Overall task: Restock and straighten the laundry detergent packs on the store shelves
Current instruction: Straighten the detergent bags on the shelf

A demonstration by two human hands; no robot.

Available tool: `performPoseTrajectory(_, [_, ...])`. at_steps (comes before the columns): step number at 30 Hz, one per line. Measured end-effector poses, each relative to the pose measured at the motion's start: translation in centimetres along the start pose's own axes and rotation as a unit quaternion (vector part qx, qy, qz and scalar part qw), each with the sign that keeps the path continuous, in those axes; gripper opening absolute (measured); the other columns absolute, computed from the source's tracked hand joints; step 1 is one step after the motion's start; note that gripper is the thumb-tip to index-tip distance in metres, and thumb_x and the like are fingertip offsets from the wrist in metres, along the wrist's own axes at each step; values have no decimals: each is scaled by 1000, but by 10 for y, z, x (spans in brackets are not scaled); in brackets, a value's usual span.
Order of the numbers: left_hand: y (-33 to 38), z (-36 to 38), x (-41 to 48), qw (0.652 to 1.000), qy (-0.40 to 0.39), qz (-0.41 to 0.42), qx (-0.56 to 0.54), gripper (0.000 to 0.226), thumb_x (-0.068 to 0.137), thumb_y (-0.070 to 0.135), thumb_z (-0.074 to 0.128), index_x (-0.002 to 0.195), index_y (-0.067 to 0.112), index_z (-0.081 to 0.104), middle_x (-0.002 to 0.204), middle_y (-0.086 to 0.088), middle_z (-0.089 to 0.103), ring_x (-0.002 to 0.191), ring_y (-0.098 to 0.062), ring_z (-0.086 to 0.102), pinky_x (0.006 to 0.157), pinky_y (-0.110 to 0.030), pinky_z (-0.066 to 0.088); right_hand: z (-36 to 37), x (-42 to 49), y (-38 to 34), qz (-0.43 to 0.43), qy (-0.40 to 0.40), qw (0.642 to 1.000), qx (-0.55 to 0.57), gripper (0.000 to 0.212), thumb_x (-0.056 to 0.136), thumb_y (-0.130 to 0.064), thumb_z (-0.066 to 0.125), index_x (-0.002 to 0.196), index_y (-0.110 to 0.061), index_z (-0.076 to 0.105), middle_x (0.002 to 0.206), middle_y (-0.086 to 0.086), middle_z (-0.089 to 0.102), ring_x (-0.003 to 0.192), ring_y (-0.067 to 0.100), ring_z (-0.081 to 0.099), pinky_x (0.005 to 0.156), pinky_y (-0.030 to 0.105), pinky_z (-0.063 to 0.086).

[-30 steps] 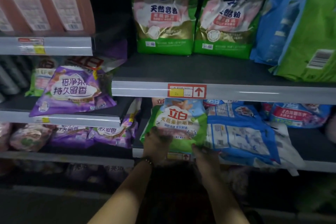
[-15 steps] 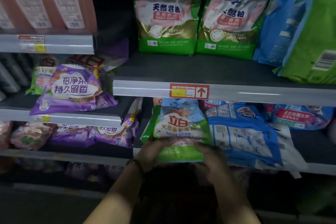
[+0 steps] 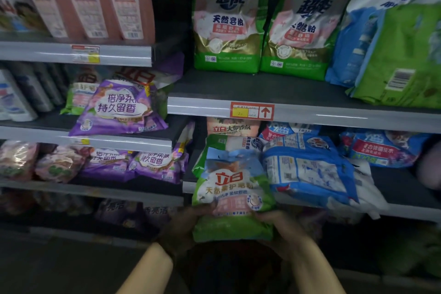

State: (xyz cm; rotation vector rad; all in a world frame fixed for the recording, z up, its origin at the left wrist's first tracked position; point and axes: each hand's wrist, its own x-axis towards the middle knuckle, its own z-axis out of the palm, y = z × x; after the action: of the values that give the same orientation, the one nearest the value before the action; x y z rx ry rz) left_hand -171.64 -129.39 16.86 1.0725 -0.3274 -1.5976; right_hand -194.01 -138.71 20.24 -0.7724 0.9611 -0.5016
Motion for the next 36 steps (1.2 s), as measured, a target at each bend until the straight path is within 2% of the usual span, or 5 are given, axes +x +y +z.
performPoseTrajectory(10, [-31, -25, -88, 998, 36, 53, 2, 88, 39, 13, 108, 117, -10, 74, 123, -38, 68, 99, -47, 75, 79, -51, 65, 35, -55, 21, 57, -89, 988, 112, 50, 100, -46, 65, 127, -5, 76, 137, 29, 67, 130, 50, 62, 119, 67, 38])
performPoseTrajectory(14, [-18, -40, -139, 991, 33, 112, 70, 80, 50, 12, 104, 120, -8, 71, 123, -40, 67, 99, -47, 75, 82, -51, 65, 74, -60, 35, 85, -119, 989, 32, 44, 91, -40, 71, 101, 1, 84, 116, 30, 75, 94, 43, 78, 80, 54, 65])
performPoseTrajectory(23, [4, -89, -228, 975, 104, 162, -113, 58, 81, 19, 81, 131, -7, 67, 130, -35, 66, 103, -46, 75, 79, -53, 66, 182, -49, 41, 30, -130, 991, -28, 46, 93, -22, 72, 131, 4, 67, 121, 35, 72, 111, 54, 70, 99, 68, 54])
performPoseTrajectory(28, [-10, -110, -233, 889, 159, 256, -346, 57, 94, 48, 64, 98, -7, 82, 110, -33, 74, 88, -51, 76, 73, -59, 63, 257, -38, 38, -9, -172, 984, -54, 48, 90, -22, 74, 132, 1, 68, 121, 33, 73, 110, 54, 71, 101, 72, 52])
performPoseTrajectory(36, [66, -151, -216, 875, 239, 314, -282, 59, 85, 30, 73, 138, 6, 64, 131, -24, 71, 126, -43, 65, 115, -59, 44, 365, 4, 16, -25, -181, 979, -92, 37, 94, -25, 75, 124, -4, 72, 113, 24, 78, 109, 47, 74, 102, 65, 55])
